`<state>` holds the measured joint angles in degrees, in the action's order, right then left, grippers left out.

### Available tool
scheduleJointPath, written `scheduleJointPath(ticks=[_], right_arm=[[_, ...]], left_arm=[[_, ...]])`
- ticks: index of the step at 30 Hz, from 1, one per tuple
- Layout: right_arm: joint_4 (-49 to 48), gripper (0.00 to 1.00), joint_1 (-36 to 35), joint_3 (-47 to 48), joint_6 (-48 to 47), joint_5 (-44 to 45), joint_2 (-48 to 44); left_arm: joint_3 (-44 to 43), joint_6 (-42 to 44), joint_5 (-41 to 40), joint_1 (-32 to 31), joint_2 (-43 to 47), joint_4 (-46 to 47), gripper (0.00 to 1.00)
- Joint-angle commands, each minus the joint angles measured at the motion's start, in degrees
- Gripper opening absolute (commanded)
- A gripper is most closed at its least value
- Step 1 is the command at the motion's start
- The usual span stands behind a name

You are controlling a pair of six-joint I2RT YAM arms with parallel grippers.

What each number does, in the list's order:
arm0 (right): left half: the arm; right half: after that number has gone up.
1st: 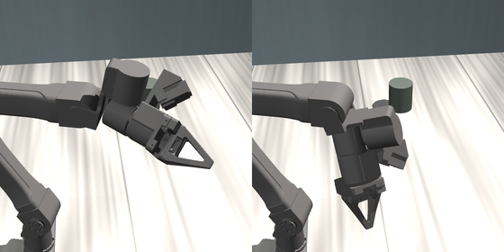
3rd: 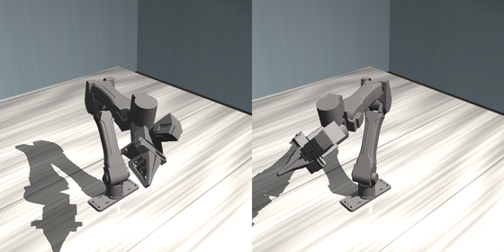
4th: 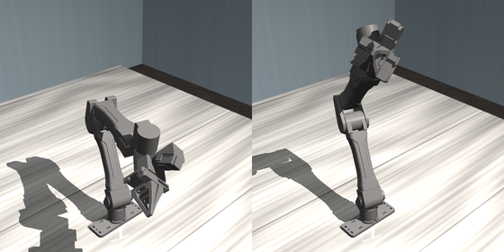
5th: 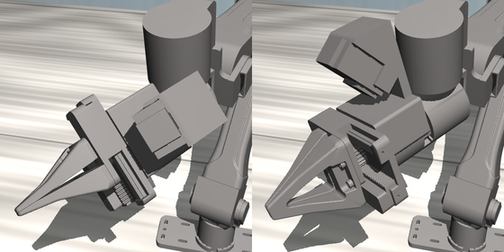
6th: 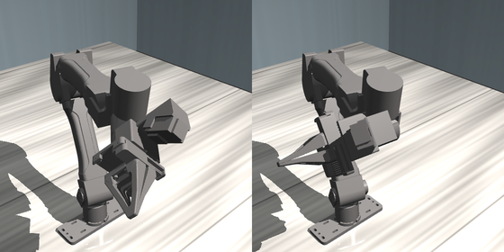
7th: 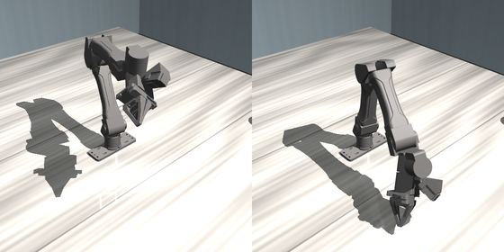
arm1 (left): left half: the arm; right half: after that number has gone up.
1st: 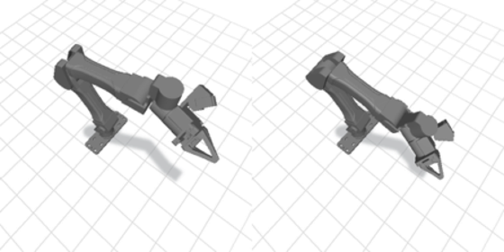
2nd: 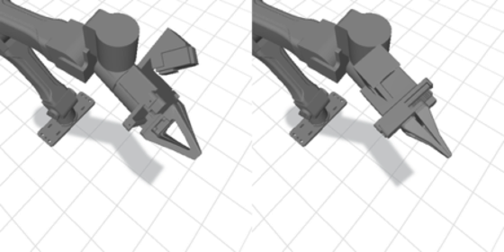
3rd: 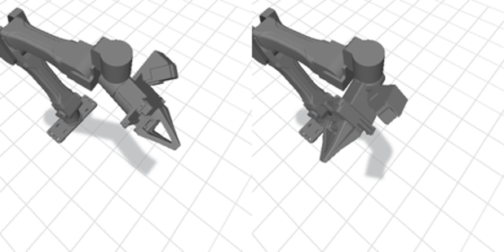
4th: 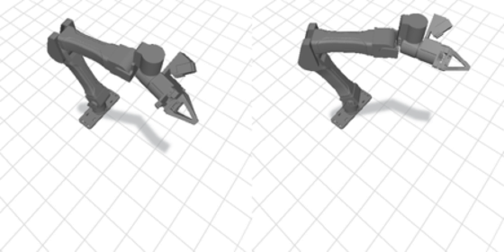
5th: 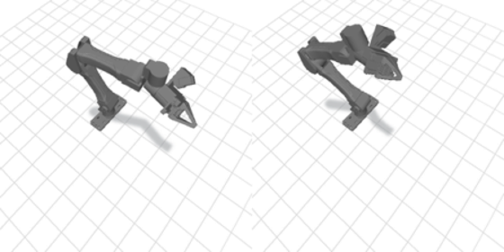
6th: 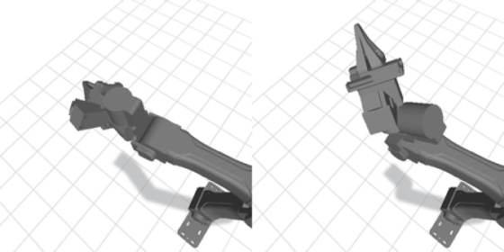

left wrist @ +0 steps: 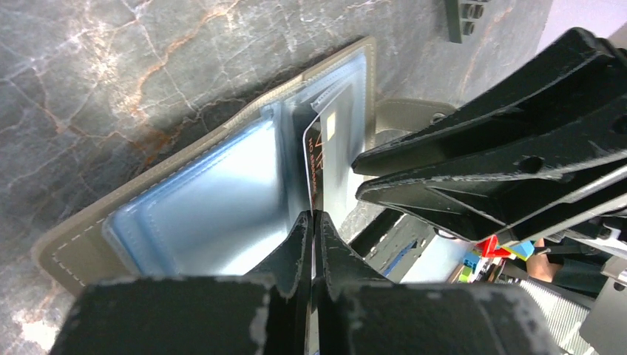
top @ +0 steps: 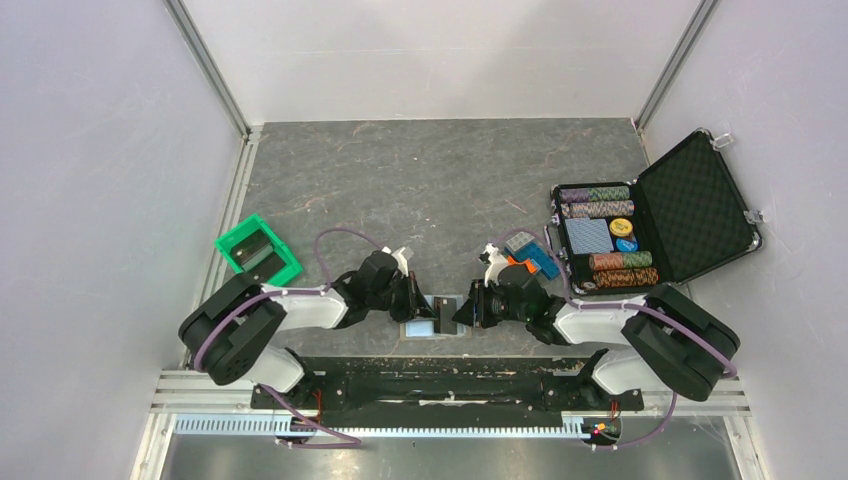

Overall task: Take the credit cards out of the card holder
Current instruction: Remove the credit card from the card holder.

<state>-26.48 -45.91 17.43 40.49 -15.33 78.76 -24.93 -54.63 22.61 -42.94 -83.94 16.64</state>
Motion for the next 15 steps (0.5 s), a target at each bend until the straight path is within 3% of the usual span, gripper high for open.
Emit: scheduleJointPath(ticks=[1,7,15], right_arm=[[3.38,0.23,-0.25,-1.48,-1.02,2.28,-0.79],[4.0,0.24,-0.17,-1.18,-1.65,2.8,-1.3],[4.49,0.25,-0.06,0.74,-3.91,1.03,-2.98]], left_arm=[[-1.74,-0.6,-2.96,0.37,4.23,-4.29,0.02],[-2.59,3.21,-14.18,1.22,13.39,-18.24,0.02],[-1.18,1.19,-17.55,2.79,24.26,-23.77,0.02]])
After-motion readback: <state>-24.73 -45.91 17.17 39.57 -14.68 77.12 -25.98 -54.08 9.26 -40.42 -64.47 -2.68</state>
